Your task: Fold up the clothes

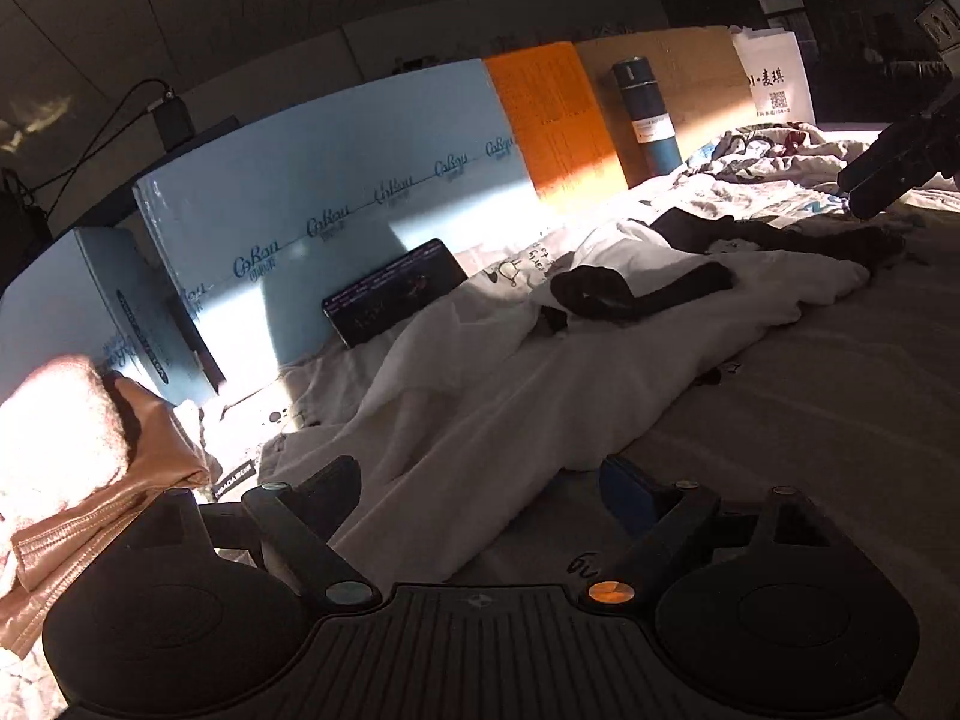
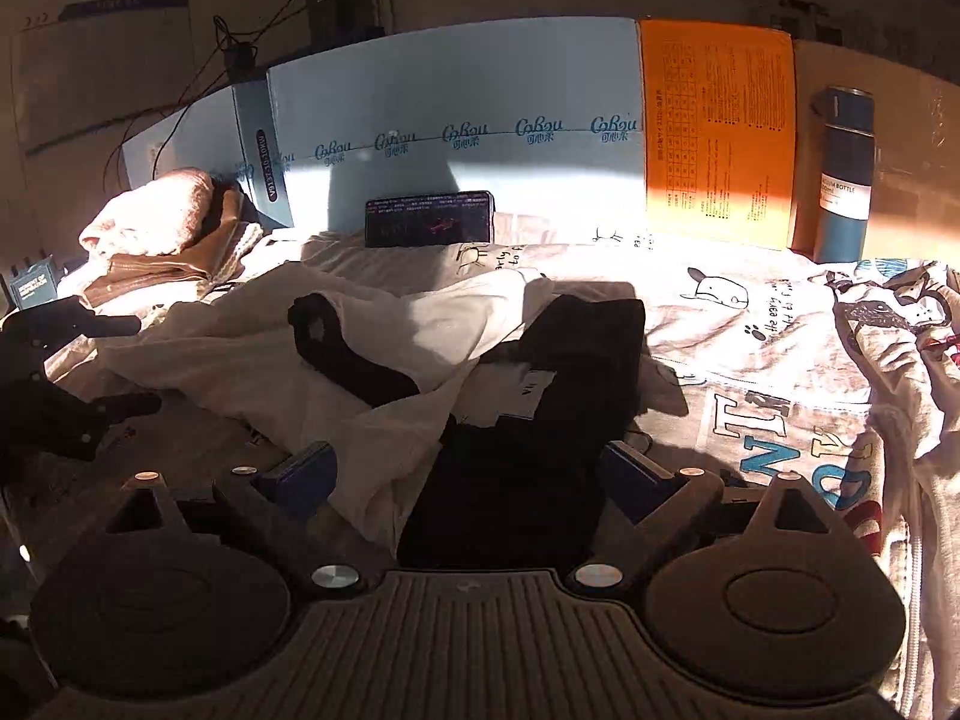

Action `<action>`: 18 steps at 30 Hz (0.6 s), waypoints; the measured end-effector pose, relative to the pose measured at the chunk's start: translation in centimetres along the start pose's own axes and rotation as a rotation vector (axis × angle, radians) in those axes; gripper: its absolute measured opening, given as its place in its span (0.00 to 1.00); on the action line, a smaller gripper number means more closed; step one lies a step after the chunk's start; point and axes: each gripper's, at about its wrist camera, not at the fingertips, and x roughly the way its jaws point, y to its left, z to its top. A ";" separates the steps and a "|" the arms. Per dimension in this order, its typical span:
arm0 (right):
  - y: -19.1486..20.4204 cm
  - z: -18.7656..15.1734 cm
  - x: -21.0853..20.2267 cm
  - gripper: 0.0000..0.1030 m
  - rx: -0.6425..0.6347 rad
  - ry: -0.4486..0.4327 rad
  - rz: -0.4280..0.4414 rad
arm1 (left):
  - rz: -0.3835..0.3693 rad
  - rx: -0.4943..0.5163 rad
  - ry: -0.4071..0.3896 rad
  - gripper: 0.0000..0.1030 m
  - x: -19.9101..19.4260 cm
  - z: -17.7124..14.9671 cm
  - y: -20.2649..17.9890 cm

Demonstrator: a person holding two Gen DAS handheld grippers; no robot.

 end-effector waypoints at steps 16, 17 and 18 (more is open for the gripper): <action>0.7 2.4 4.5 0.95 -0.072 0.004 0.064 | -0.018 0.103 -0.076 0.86 2.9 5.4 -2.1; 0.5 2.9 5.0 0.95 -0.046 0.003 0.077 | -0.023 0.126 -0.077 0.86 3.5 5.9 -2.3; 0.3 3.3 5.5 0.94 -0.016 0.002 0.090 | -0.030 0.149 -0.077 0.86 4.1 6.5 -2.6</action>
